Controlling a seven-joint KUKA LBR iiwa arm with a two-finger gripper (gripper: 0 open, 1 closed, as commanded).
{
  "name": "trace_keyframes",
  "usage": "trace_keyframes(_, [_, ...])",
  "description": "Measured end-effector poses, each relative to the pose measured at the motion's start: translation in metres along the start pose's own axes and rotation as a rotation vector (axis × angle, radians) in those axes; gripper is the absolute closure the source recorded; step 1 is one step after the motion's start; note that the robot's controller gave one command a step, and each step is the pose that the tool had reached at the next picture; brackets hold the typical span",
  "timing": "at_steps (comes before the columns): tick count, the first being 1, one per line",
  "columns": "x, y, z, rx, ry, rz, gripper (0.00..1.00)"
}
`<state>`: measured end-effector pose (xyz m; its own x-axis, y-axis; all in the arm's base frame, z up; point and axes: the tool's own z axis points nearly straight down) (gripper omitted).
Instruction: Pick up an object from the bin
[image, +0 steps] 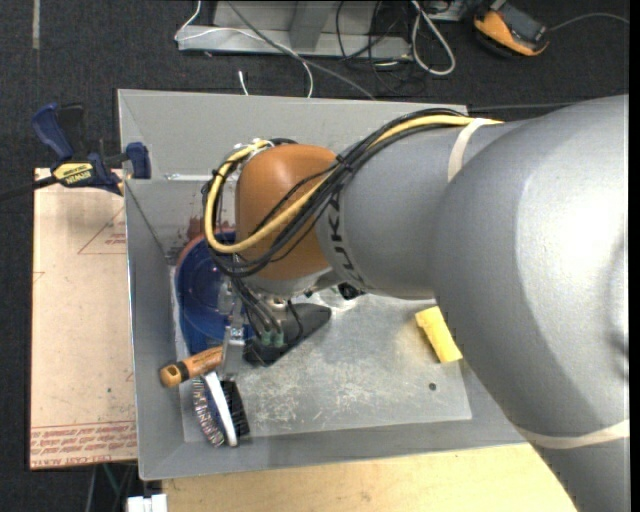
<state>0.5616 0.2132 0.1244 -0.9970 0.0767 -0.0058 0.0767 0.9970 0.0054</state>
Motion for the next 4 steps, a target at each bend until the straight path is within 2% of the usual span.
trace_keyframes(1, [0.001, -0.01, -0.183, 0.002, 0.005, -0.007, 1.0])
trace_keyframes(2, [0.001, -0.016, -0.296, 0.002, 0.005, -0.013, 1.0])
trace_keyframes(3, [-0.04, 0.004, -0.214, -0.002, -0.001, 0.101, 1.0])
trace_keyframes(4, [-0.042, 0.004, -0.187, 0.0, 0.002, 0.12, 1.0])
